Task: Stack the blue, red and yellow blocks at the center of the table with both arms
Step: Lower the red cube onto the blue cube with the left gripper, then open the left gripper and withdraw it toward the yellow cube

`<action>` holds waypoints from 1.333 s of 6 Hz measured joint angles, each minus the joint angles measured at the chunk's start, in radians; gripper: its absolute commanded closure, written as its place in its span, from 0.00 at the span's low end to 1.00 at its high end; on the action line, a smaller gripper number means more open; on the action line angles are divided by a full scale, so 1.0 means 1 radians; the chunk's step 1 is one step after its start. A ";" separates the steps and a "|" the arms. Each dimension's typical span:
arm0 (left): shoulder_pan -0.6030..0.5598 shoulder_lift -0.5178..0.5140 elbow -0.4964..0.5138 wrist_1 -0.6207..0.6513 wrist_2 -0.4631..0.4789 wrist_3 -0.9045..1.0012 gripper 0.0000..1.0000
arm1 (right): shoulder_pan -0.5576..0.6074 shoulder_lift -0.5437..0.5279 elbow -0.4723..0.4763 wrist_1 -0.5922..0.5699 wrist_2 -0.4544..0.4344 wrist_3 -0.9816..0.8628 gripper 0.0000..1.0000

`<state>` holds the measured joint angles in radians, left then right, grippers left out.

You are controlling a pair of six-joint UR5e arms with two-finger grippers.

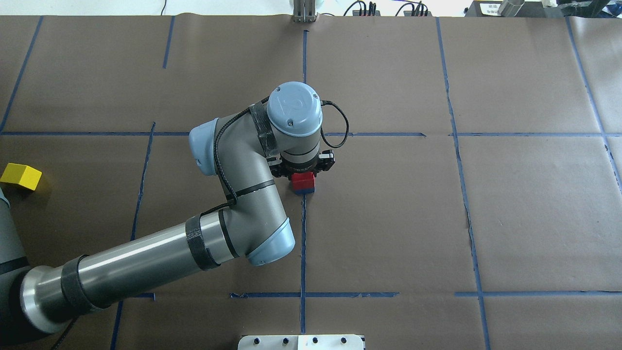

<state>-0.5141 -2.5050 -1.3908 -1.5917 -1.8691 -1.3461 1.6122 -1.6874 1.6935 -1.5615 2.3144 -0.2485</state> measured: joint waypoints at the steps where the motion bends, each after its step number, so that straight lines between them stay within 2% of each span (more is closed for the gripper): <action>1: 0.001 -0.001 0.004 -0.002 -0.001 0.003 0.71 | 0.000 0.000 0.000 0.000 0.000 0.000 0.00; 3: 0.003 -0.001 0.007 -0.004 -0.001 0.007 0.68 | 0.000 0.000 -0.001 0.000 -0.001 0.000 0.00; 4: 0.005 -0.002 0.007 -0.005 -0.001 0.007 0.54 | 0.000 0.000 -0.001 0.001 -0.001 -0.001 0.00; 5: 0.006 -0.003 0.007 -0.007 -0.002 0.009 0.26 | 0.000 0.000 -0.001 0.000 -0.001 -0.001 0.00; 6: 0.007 -0.006 0.005 -0.008 -0.002 0.013 0.02 | 0.000 0.000 -0.002 0.000 -0.001 0.000 0.00; 8: 0.002 -0.006 -0.006 -0.007 0.000 0.039 0.00 | 0.000 0.000 -0.002 0.000 -0.001 0.000 0.00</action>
<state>-0.5123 -2.5113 -1.3966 -1.5983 -1.8693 -1.3072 1.6122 -1.6874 1.6920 -1.5612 2.3132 -0.2485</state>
